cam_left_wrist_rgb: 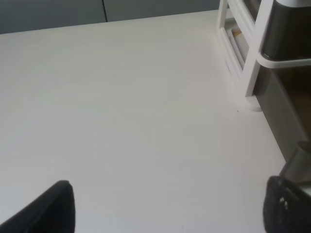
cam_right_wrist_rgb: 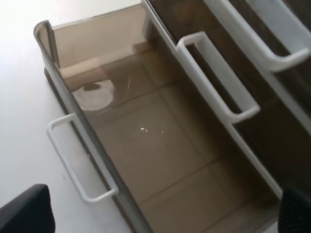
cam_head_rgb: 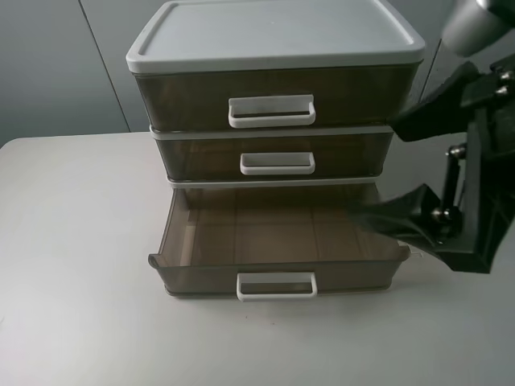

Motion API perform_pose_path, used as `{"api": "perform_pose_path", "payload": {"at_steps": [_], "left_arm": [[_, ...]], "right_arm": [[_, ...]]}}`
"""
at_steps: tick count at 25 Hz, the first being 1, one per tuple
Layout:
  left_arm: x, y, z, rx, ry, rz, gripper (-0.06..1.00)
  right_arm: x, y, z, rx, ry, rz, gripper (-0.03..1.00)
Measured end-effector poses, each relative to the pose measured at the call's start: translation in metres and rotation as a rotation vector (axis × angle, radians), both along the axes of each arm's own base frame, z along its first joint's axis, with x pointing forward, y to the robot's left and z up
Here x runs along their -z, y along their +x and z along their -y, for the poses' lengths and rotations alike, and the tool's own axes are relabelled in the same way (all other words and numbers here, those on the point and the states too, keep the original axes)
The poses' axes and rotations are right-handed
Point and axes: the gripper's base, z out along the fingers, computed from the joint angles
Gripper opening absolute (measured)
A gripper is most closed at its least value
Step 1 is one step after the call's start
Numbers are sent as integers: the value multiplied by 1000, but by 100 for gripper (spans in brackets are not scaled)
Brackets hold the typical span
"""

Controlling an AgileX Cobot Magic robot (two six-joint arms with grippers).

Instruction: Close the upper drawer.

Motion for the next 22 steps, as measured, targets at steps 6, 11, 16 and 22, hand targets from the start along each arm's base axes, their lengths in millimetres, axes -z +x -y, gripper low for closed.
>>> {"api": "perform_pose_path", "payload": {"at_steps": [6, 11, 16, 22], "left_arm": [[0, 0, 0, 0, 0, 0, 74], [0, 0, 0, 0, 0, 0, 74], [0, 0, 0, 0, 0, 0, 74], [0, 0, 0, 0, 0, 0, 74]], "right_arm": [[6, -46, 42, 90, 69, -86, 70], [14, -77, 69, 134, 115, -120, 70], [18, -98, 87, 140, 189, -76, 70], [17, -117, 105, 131, 311, 28, 70]]}}
